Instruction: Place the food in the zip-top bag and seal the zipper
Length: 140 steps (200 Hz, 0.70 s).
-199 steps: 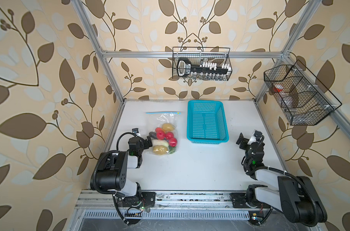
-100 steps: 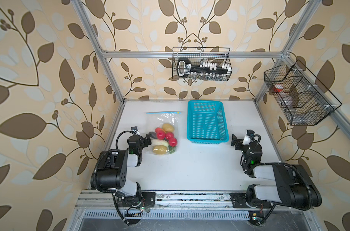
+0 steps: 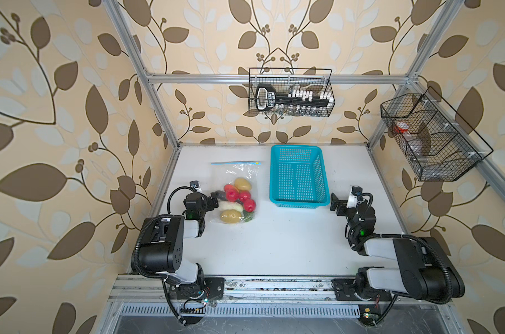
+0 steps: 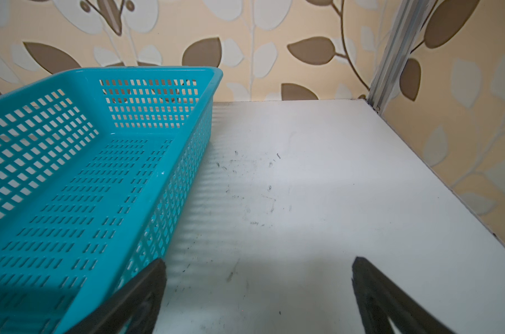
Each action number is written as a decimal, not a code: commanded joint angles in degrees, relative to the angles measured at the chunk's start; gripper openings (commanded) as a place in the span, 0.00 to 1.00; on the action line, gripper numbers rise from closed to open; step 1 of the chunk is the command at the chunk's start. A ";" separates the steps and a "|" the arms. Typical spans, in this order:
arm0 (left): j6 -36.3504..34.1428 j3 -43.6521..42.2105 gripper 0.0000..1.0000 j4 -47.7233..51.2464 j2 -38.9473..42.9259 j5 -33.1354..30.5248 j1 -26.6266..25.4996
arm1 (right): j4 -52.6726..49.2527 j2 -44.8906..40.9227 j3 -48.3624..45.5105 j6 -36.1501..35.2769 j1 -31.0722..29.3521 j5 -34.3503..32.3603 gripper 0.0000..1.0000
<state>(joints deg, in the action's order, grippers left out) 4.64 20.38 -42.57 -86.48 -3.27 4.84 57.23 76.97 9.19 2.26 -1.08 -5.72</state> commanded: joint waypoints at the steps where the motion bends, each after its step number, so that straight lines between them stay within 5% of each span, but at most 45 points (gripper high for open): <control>1: -0.78 1.41 0.99 -0.59 0.87 -0.15 -0.10 | 0.24 0.12 1.36 -1.73 -0.15 -0.31 1.00; 140: -0.78 1.37 0.99 -0.59 0.87 -0.15 -0.10 | -0.70 0.54 2.08 -1.43 0.53 0.94 1.00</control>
<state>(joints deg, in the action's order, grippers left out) 4.62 20.38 -42.52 -86.48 -3.27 4.84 56.40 76.97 9.30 1.87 -0.99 -5.69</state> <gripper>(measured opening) 0.988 0.998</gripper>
